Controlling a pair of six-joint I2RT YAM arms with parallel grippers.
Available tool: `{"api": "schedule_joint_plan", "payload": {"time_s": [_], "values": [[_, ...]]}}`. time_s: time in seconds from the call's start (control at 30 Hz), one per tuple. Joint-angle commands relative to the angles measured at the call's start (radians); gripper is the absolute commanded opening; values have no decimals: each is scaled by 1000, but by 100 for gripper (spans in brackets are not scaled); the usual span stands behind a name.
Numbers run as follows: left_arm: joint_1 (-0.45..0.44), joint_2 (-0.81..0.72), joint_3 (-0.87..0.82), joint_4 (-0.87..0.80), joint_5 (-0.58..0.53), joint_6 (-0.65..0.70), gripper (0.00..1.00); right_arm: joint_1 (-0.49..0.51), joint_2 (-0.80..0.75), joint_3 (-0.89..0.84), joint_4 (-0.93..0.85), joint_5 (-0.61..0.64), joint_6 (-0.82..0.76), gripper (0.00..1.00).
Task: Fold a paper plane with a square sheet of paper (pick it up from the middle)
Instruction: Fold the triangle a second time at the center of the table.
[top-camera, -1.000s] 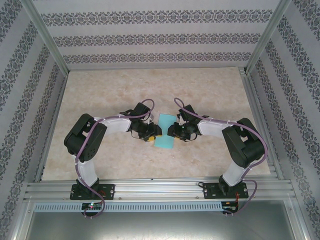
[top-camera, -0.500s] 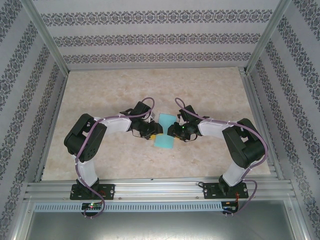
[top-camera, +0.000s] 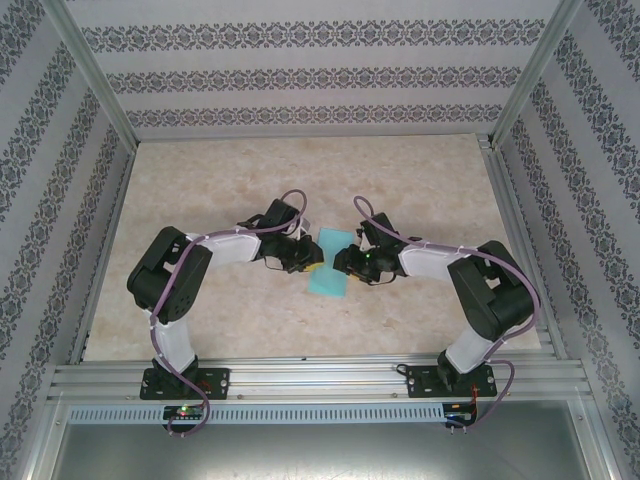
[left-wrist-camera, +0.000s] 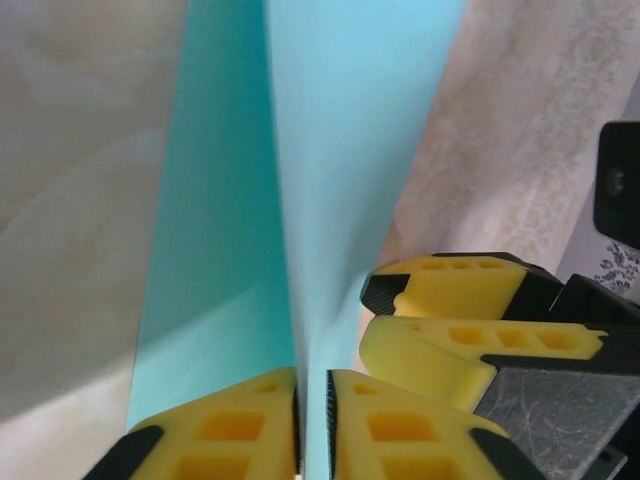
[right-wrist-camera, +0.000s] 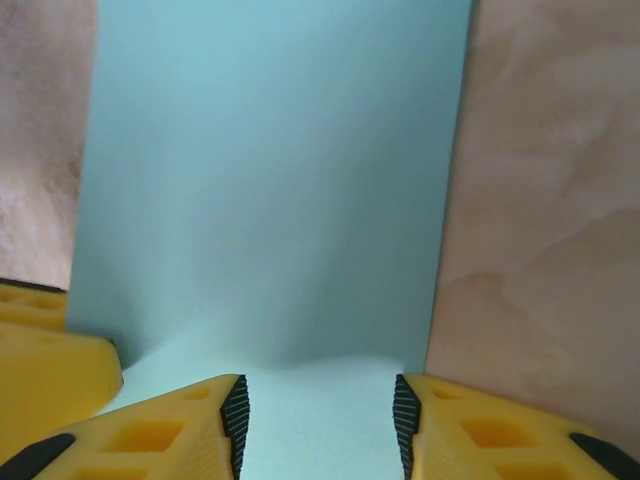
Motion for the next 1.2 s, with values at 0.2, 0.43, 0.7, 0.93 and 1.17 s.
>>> {"api": "schedule_joint_plan", "payload": {"time_s": [0.2, 0.43, 0.7, 0.93, 1.17], "values": [[54, -16, 31, -28, 85, 89, 3, -14, -273, -94, -55, 137, 55, 55], [95, -46, 94, -208, 145, 229, 0, -4, -478, -212, -26, 243, 83, 61], [146, -227, 173, -412, 166, 310, 0, 0, -609, -209, -78, 327, 66, 61], [147, -307, 388, -749, 27, 469, 0, -2, -689, -218, -57, 357, 42, 78], [126, -254, 319, -695, 60, 492, 0, -6, -673, -209, -37, 307, 75, 98]]}}
